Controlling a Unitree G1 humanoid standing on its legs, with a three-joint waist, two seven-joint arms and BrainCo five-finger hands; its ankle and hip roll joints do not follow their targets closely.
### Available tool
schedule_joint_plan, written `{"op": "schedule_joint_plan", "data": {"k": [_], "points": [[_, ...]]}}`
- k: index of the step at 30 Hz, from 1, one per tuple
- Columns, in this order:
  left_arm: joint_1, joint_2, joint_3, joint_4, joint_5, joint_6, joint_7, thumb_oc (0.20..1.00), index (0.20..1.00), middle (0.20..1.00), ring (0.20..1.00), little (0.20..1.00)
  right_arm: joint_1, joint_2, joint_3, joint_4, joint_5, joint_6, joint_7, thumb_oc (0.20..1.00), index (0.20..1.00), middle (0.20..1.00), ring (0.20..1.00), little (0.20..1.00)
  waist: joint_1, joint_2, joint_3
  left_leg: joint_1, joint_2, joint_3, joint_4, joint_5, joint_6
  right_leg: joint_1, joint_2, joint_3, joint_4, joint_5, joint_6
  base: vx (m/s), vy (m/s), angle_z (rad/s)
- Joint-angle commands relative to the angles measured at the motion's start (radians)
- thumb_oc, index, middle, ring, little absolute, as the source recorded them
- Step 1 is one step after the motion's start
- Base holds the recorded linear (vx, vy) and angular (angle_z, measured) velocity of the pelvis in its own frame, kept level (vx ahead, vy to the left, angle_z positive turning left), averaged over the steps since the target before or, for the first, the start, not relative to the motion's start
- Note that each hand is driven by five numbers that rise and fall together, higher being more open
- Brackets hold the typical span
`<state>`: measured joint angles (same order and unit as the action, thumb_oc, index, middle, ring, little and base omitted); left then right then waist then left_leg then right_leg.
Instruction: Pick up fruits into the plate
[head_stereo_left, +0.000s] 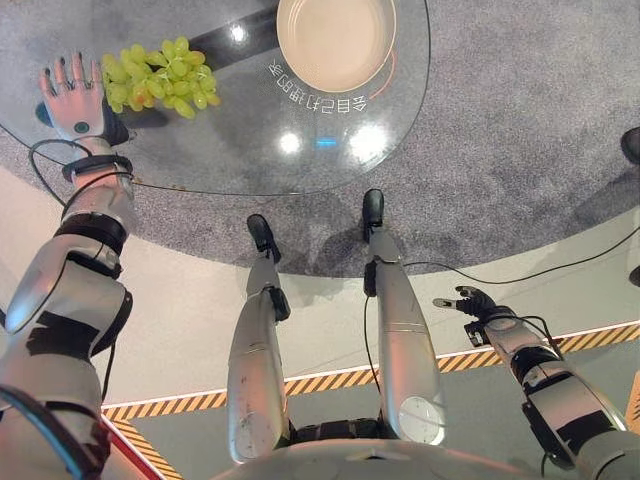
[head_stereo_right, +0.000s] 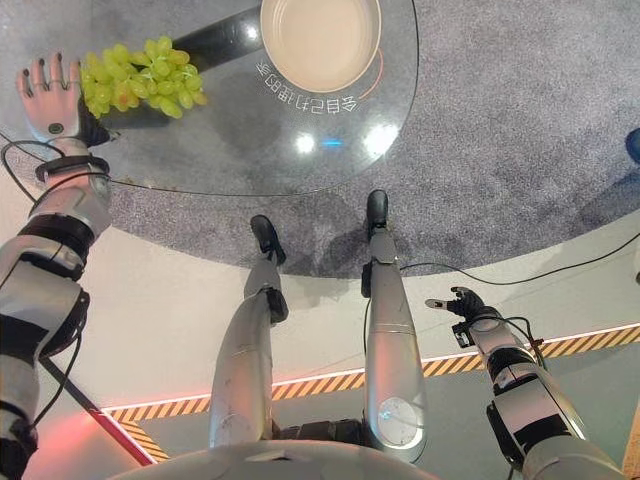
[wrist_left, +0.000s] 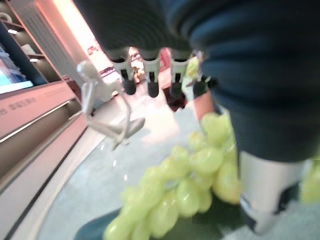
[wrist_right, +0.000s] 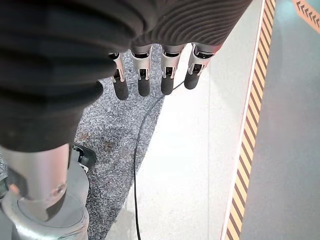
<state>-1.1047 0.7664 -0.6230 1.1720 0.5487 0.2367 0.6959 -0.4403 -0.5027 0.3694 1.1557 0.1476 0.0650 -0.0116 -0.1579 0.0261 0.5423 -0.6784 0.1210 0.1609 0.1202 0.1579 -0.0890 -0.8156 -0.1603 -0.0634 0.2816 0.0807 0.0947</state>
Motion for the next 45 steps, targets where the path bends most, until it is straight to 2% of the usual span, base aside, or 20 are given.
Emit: {"op": "schedule_joint_plan", "data": {"k": [1, 5, 9, 15, 18, 23, 25, 26, 27, 28, 29, 30, 34, 39, 45], "points": [[-0.057, 0.102, 0.047, 0.063, -0.021, 0.023, 0.045, 1.000, 1.000, 1.000, 1.000, 1.000, 0.091, -0.033, 0.034, -0.024, 0.023, 0.010, 0.002, 1.000, 1.000, 1.000, 1.000, 1.000, -0.006, -0.051, -0.022, -0.086, -0.068, 0.020, 0.172, -0.152, 0.016, 0.009, 0.095, -0.024, 0.038, -0.086, -0.033, 0.00, 0.000, 0.00], [-0.118, 0.111, 0.032, 0.087, -0.018, 0.015, 0.047, 1.000, 1.000, 1.000, 1.000, 1.000, 0.106, -0.031, 0.038, -0.020, 0.032, 0.001, 0.005, 1.000, 1.000, 1.000, 1.000, 1.000, -0.010, -0.070, -0.022, -0.101, -0.068, 0.017, 0.178, -0.154, 0.017, -0.002, 0.099, -0.019, 0.031, -0.078, -0.033, 0.02, 0.009, -0.01], [-0.137, 0.111, 0.021, 0.089, -0.027, 0.002, 0.047, 1.000, 1.000, 1.000, 1.000, 1.000, 0.119, -0.031, 0.037, -0.019, 0.029, -0.007, 0.005, 1.000, 1.000, 1.000, 1.000, 1.000, -0.012, -0.076, -0.022, -0.108, -0.068, 0.014, 0.184, -0.158, 0.018, -0.007, 0.096, -0.020, 0.028, -0.073, -0.031, 0.00, 0.000, 0.00], [-0.155, 0.113, -0.005, 0.081, -0.052, -0.052, -0.029, 1.000, 1.000, 1.000, 1.000, 1.000, 0.130, -0.039, 0.047, -0.042, 0.020, -0.003, 0.010, 1.000, 1.000, 1.000, 1.000, 1.000, -0.019, -0.085, -0.022, -0.107, -0.065, 0.019, 0.181, -0.161, 0.014, -0.006, 0.091, -0.021, 0.014, -0.062, -0.024, 0.01, 0.011, 0.00], [-0.171, 0.113, -0.033, 0.087, -0.064, -0.072, -0.208, 1.000, 1.000, 1.000, 1.000, 1.000, 0.146, -0.046, 0.043, -0.056, 0.024, -0.005, 0.002, 1.000, 1.000, 1.000, 1.000, 1.000, -0.026, -0.098, -0.022, -0.104, -0.061, 0.027, 0.171, -0.159, 0.013, 0.001, 0.088, -0.025, -0.008, -0.047, -0.017, 0.02, 0.021, 0.00], [-0.172, 0.110, -0.093, 0.096, -0.089, -0.079, -0.419, 1.000, 1.000, 1.000, 1.000, 1.000, 0.158, -0.061, 0.027, -0.071, 0.030, -0.014, -0.010, 1.000, 1.000, 1.000, 1.000, 1.000, -0.032, -0.100, -0.022, -0.117, -0.061, 0.031, 0.174, -0.159, 0.015, -0.010, 0.083, -0.026, -0.018, -0.032, -0.010, 0.01, 0.008, 0.00], [-0.171, 0.115, -0.109, 0.087, -0.102, -0.079, -0.467, 1.000, 1.000, 1.000, 1.000, 1.000, 0.163, -0.069, 0.020, -0.086, 0.031, -0.013, -0.013, 1.000, 1.000, 1.000, 1.000, 1.000, -0.034, -0.098, -0.022, -0.124, -0.061, 0.034, 0.176, -0.160, 0.017, -0.017, 0.081, -0.025, -0.017, -0.029, -0.008, 0.05, 0.017, -0.01], [-0.157, 0.111, -0.119, 0.085, -0.104, -0.079, -0.487, 1.000, 1.000, 1.000, 1.000, 1.000, 0.175, -0.070, 0.022, -0.091, 0.032, -0.012, -0.015, 1.000, 1.000, 1.000, 1.000, 1.000, -0.032, -0.095, -0.022, -0.101, -0.059, 0.023, 0.186, -0.196, 0.010, 0.005, 0.084, -0.022, -0.009, -0.059, 0.000, 0.09, 0.030, -0.05], [-0.156, 0.111, -0.121, 0.084, -0.104, -0.080, -0.494, 1.000, 1.000, 1.000, 1.000, 1.000, 0.177, -0.071, 0.021, -0.093, 0.032, -0.012, -0.016, 1.000, 1.000, 1.000, 1.000, 1.000, -0.032, -0.094, -0.022, -0.102, -0.059, 0.024, 0.186, -0.196, 0.010, 0.005, 0.083, -0.022, -0.010, -0.059, 0.001, 0.01, 0.008, -0.05], [-0.165, 0.114, -0.119, 0.083, -0.104, -0.079, -0.494, 1.000, 1.000, 1.000, 1.000, 1.000, 0.168, -0.072, 0.018, -0.095, 0.032, -0.012, -0.016, 1.000, 1.000, 1.000, 1.000, 1.000, -0.035, -0.097, -0.022, -0.126, -0.062, 0.035, 0.178, -0.161, 0.018, -0.019, 0.080, -0.024, -0.019, -0.027, -0.007, 0.04, 0.024, -0.06], [-0.141, 0.115, -0.136, 0.071, -0.135, -0.079, -0.575, 1.000, 1.000, 1.000, 1.000, 1.000, 0.186, -0.080, 0.015, -0.115, 0.034, -0.011, -0.017, 1.000, 1.000, 1.000, 1.000, 1.000, -0.033, -0.089, -0.022, -0.105, -0.061, 0.025, 0.188, -0.198, 0.012, 0.001, 0.081, -0.021, -0.012, -0.055, 0.003, 0.05, 0.031, -0.06], [-0.135, 0.119, -0.138, 0.062, -0.151, -0.081, -0.607, 1.000, 1.000, 1.000, 1.000, 1.000, 0.191, -0.083, 0.011, -0.121, 0.033, -0.016, -0.015, 1.000, 1.000, 1.000, 1.000, 1.000, -0.033, -0.087, -0.022, -0.107, -0.062, 0.026, 0.190, -0.198, 0.012, -0.001, 0.080, -0.020, -0.012, -0.054, 0.004, 0.11, 0.045, -0.04], [-0.122, 0.125, -0.145, 0.035, -0.172, -0.060, -0.663, 1.000, 1.000, 1.000, 1.000, 1.000, 0.203, -0.090, 0.002, -0.155, 0.040, -0.012, -0.019, 1.000, 1.000, 1.000, 1.000, 1.000, -0.033, -0.081, -0.022, -0.118, -0.062, 0.025, 0.202, -0.202, 0.013, -0.009, 0.077, -0.018, -0.009, -0.054, 0.005, 0.02, 0.004, 0.00], [-0.133, 0.128, -0.150, 0.030, -0.163, -0.022, -0.633, 1.000, 1.000, 1.000, 1.000, 1.000, 0.207, -0.094, 0.001, -0.173, 0.056, -0.018, -0.024, 1.000, 1.000, 1.000, 1.000, 1.000, -0.033, -0.083, -0.022, -0.130, -0.059, 0.022, 0.212, -0.206, 0.015, -0.018, 0.075, -0.019, -0.004, -0.056, 0.005, 0.00, -0.003, 0.01], [-0.133, 0.108, -0.128, 0.093, -0.085, 0.005, -0.479, 1.000, 1.000, 1.000, 1.000, 1.000, 0.203, -0.086, 0.001, -0.193, 0.094, -0.052, -0.037, 1.000, 1.000, 1.000, 1.000, 1.000, -0.038, -0.106, -0.022, -0.149, -0.052, 0.007, 0.222, -0.212, 0.013, -0.031, 0.081, -0.014, -0.010, -0.049, 0.008, 0.01, -0.049, 0.03]]}}
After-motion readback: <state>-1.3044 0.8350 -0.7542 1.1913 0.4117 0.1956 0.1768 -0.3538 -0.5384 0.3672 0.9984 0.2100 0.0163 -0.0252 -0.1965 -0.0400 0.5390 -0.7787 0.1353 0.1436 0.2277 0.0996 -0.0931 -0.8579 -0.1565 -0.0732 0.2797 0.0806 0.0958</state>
